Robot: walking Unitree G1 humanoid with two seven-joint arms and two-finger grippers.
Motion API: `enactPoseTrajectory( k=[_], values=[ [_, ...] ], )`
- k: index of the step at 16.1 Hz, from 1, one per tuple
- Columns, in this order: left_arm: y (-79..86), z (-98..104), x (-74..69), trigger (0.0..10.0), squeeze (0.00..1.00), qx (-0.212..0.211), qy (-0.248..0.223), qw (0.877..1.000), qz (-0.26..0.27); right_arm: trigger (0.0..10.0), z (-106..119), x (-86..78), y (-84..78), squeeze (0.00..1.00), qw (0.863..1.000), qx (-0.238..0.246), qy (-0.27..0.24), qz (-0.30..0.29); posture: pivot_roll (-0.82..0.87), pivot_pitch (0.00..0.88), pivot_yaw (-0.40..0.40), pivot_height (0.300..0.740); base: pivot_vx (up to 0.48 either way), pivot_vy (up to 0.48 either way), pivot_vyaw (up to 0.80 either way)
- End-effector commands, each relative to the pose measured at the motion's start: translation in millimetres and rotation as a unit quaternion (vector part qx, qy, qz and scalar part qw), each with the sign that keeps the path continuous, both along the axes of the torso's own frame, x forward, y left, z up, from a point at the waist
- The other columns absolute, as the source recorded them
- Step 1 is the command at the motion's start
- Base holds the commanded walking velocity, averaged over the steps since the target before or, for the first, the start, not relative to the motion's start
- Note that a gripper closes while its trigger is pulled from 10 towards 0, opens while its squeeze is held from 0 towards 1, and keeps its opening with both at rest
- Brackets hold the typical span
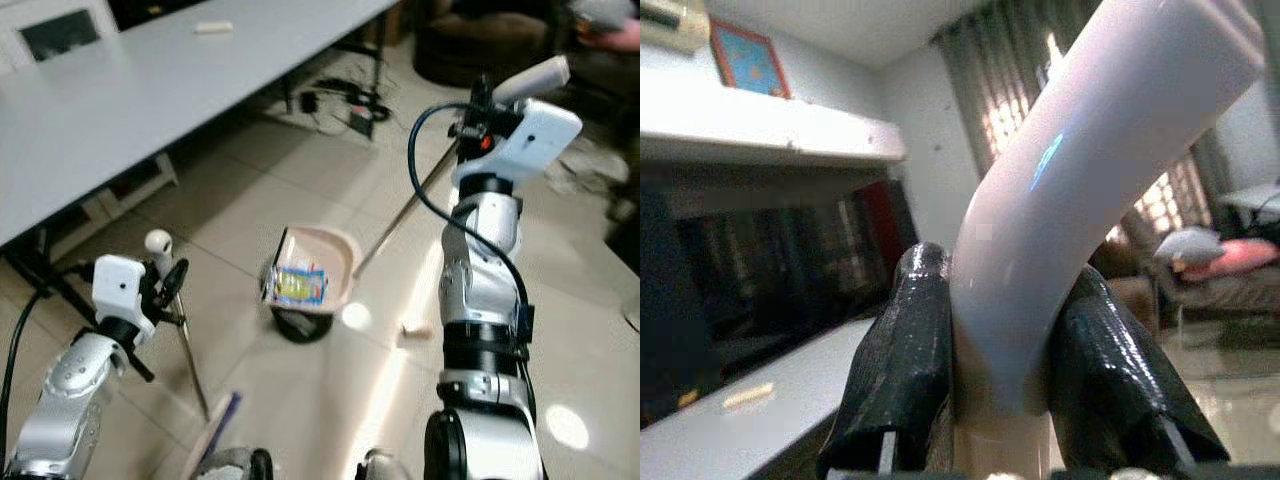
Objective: Sweep floor
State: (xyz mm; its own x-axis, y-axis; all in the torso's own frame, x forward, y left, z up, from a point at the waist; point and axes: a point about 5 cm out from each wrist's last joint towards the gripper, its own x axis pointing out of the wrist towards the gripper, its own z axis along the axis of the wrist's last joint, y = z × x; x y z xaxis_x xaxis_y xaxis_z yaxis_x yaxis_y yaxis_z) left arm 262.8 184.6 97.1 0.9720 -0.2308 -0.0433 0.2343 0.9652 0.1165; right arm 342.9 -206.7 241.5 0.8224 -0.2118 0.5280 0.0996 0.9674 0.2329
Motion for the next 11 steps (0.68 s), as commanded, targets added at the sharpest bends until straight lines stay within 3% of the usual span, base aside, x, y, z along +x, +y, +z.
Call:
enactPoseTrajectory(
  k=[1, 8, 11],
  values=[
    [3.9, 3.7, -4.4, 10.0, 0.0, 0.003, -0.007, 1.0, 0.007, 10.0, 15.4, 0.7, 1.6, 0.0, 0.999, -0.005, -0.039, -0.003, 0.03, 0.128, 0.073, 0.74, 0.0, 0.0, 0.0],
    [5.0, 5.4, -13.0, 10.0, 0.0, 0.001, -0.003, 1.0, 0.015, 10.0, 16.0, 13.1, 6.3, 0.0, 0.997, -0.03, -0.064, -0.012, 0.05, 0.157, 0.053, 0.74, 0.0, 0.0, 0.0],
    [2.6, 7.6, -12.7, 10.0, 0.0, -0.007, -0.008, 1.0, 0.018, 10.0, 21.2, 15.9, 4.7, 0.0, 0.997, -0.018, -0.078, -0.018, 0.04, 0.156, 0.05, 0.74, 0.0, 0.0, 0.0]
  ],
)
